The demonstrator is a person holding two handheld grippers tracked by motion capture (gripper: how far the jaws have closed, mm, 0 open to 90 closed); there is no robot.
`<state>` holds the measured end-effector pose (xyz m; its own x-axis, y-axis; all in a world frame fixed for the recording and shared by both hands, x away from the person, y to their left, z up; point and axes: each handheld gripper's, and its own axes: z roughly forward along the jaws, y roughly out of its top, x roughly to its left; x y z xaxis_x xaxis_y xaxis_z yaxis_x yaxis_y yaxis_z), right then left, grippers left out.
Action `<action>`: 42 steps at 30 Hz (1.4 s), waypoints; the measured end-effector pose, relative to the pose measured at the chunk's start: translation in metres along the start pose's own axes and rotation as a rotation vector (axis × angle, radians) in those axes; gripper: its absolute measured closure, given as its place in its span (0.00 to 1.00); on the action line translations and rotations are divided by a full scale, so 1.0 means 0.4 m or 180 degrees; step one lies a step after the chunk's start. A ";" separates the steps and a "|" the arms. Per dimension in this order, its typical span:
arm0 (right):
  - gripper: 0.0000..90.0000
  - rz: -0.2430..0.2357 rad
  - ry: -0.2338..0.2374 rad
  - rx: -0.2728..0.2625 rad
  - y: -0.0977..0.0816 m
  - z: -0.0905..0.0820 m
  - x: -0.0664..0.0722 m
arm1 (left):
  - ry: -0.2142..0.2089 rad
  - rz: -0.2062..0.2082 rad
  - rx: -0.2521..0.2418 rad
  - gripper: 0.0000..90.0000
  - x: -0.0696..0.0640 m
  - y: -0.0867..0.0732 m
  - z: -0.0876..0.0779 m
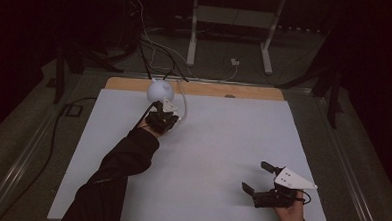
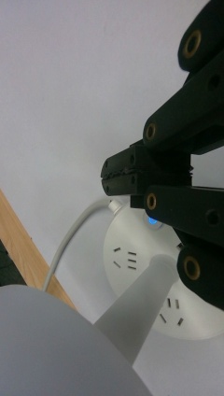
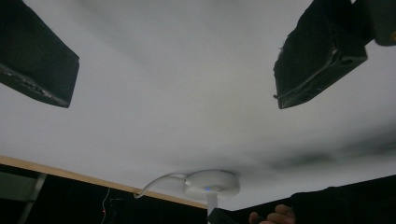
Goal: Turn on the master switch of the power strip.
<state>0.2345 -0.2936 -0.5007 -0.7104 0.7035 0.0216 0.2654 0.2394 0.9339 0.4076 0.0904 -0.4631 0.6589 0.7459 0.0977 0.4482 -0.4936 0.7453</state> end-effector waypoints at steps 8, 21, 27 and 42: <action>0.00 0.0001 0.0007 0.0010 0.000 0.002 0.002 | -0.0203 -0.0040 0.0036 0.78 -0.007 -0.003 -0.017; 0.00 0.0004 0.0010 0.0013 0.000 0.002 0.001 | -0.0541 -0.0143 0.0136 0.14 -0.018 -0.003 -0.035; 0.00 0.0004 0.0013 0.0017 -0.001 0.002 0.001 | -0.0730 -0.0082 0.0205 0.00 -0.032 -0.008 -0.042; 0.00 -0.0001 0.0018 0.0020 0.000 0.002 0.002 | -0.0865 0.0016 0.0163 0.00 -0.031 -0.052 -0.108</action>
<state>0.2346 -0.2923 -0.5010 -0.7141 0.6997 0.0234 0.2693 0.2437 0.9317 0.3640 0.1108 -0.4515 0.7961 0.5993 -0.0843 0.4699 -0.5242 0.7102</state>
